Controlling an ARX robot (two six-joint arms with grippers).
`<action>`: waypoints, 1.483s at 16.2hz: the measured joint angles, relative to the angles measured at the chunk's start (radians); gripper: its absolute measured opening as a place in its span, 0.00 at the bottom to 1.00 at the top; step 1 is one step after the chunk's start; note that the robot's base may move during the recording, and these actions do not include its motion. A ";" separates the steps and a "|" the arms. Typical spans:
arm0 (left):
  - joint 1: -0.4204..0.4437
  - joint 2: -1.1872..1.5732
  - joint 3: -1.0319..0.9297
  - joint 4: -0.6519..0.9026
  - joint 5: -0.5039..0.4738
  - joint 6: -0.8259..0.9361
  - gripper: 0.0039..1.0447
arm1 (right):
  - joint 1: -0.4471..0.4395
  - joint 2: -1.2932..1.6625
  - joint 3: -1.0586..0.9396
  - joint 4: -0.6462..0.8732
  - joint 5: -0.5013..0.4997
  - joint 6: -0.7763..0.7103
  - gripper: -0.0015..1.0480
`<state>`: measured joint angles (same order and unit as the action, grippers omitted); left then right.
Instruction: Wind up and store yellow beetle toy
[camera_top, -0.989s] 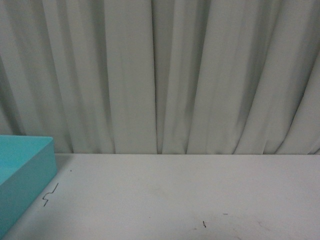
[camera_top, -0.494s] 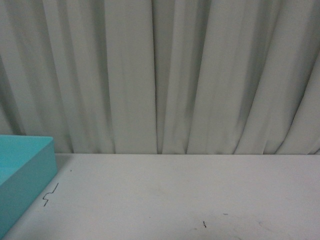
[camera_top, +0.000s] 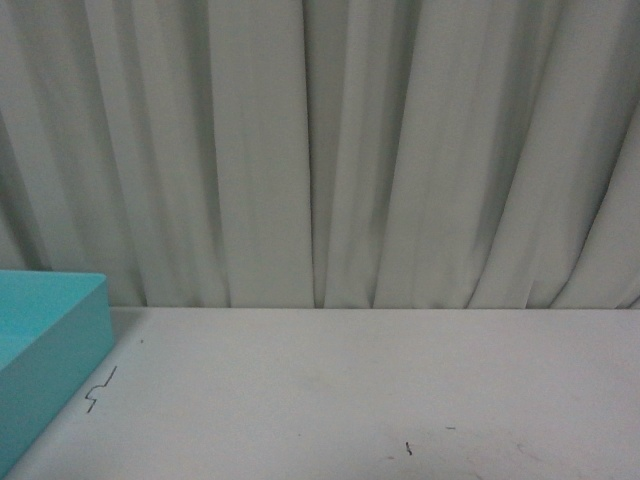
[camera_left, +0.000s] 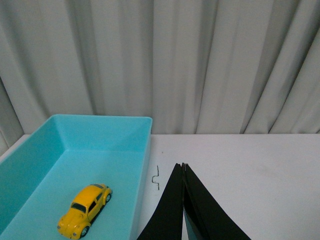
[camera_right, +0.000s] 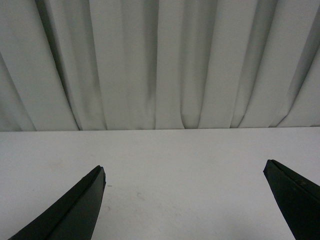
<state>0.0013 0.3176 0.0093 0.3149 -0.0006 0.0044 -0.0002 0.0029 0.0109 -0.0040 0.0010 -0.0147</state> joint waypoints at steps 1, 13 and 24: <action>0.000 -0.022 0.000 -0.021 0.000 0.000 0.01 | 0.000 0.000 0.000 0.000 0.000 0.000 0.94; -0.001 -0.313 0.004 -0.315 -0.002 0.000 0.01 | 0.000 0.000 0.000 0.002 0.000 0.000 0.94; -0.001 -0.314 0.000 -0.318 0.000 -0.001 0.93 | 0.000 0.000 0.000 0.000 0.000 0.000 0.94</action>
<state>0.0006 0.0036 0.0097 -0.0032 -0.0006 0.0032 -0.0002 0.0032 0.0109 -0.0036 0.0006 -0.0147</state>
